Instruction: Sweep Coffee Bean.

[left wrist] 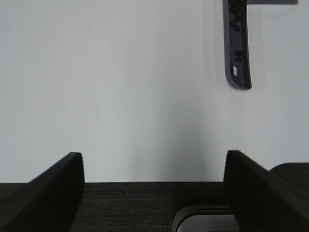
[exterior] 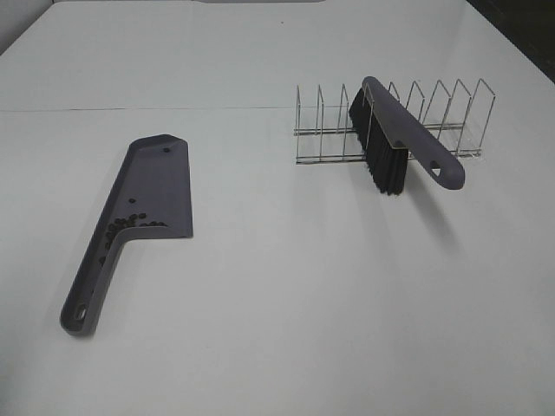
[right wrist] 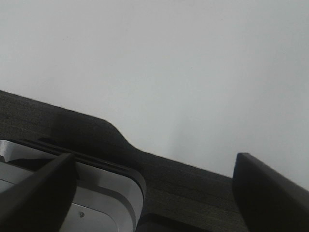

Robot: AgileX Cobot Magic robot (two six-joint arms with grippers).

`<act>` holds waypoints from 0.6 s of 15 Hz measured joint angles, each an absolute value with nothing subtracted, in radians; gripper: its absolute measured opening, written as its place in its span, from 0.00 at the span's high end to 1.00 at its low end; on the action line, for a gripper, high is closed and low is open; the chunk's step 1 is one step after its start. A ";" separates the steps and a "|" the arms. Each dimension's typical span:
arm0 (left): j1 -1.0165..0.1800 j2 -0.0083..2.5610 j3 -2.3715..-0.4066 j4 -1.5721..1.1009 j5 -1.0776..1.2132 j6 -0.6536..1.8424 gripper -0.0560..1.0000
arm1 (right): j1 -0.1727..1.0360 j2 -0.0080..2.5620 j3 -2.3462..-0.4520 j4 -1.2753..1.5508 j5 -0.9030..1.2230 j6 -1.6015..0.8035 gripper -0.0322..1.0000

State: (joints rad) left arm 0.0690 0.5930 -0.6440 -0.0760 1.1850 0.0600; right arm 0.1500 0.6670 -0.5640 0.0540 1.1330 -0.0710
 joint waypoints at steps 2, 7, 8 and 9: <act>0.069 0.511 -0.583 -0.076 1.202 0.060 0.25 | 0.150 0.575 -0.507 0.077 1.131 -0.071 0.17; 0.069 0.297 -0.565 -0.076 1.195 0.060 0.25 | 0.150 0.364 -0.460 0.100 1.114 -0.071 0.18; 0.069 0.253 -0.562 -0.072 1.182 0.060 0.25 | 0.150 0.331 -0.460 0.100 1.114 -0.071 0.18; 0.069 0.210 -0.554 -0.071 1.154 0.060 0.25 | 0.150 0.302 -0.460 0.100 1.114 -0.071 0.18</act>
